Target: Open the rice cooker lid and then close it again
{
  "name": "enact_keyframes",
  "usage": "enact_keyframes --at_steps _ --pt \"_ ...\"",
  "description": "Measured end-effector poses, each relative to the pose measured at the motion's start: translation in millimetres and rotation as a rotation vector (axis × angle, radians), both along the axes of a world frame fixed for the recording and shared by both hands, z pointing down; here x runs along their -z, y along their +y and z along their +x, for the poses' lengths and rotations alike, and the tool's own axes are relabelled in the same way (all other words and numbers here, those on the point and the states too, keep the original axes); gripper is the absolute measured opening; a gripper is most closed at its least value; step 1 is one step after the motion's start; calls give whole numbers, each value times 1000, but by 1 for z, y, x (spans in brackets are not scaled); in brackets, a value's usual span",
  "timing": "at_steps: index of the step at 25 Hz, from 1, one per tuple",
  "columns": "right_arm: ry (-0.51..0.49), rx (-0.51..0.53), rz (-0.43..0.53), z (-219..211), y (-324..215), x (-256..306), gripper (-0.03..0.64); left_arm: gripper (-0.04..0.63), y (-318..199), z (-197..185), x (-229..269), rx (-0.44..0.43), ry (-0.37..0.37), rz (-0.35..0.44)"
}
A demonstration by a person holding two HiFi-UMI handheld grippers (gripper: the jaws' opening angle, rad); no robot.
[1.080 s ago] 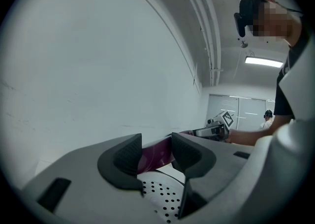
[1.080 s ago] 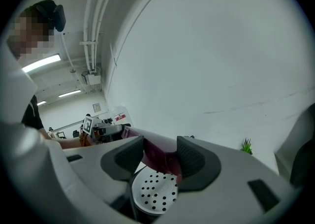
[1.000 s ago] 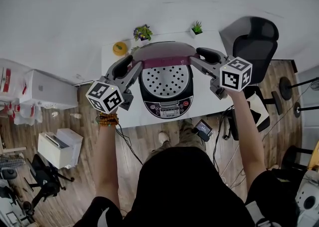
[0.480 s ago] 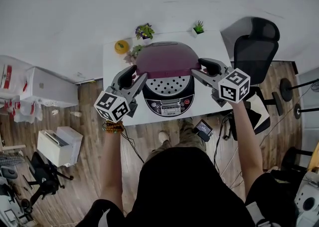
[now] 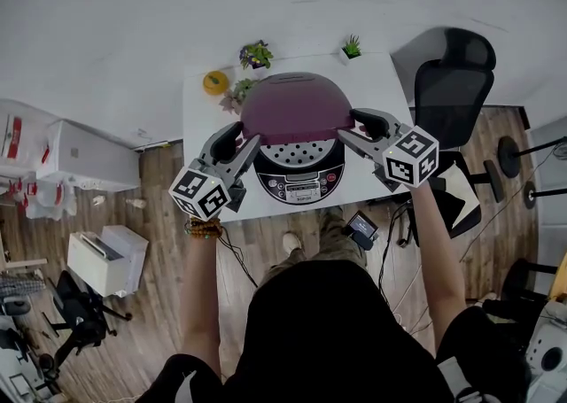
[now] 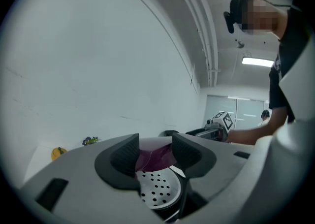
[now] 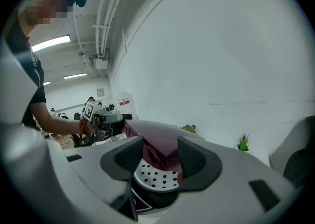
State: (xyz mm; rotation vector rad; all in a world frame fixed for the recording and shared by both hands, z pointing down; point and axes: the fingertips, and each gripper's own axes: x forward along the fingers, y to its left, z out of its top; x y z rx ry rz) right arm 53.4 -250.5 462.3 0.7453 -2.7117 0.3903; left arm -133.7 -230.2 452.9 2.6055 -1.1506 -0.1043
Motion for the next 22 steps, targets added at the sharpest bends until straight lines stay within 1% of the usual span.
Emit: enact_keyframes --at_steps 2,3,12,17,22 --pt "19 20 -9 0 4 -7 218 193 3 -1 -5 -2 31 -22" --pt "27 28 -14 1 6 -10 218 193 4 -1 -9 0 32 -29" --pt "31 53 -16 2 17 -23 218 193 13 0 -23 -2 -7 -51" --pt "22 63 -27 3 21 -27 218 193 16 1 -27 5 -5 -56" --pt "-18 73 -40 6 26 -26 218 193 17 2 -28 6 -2 -62"
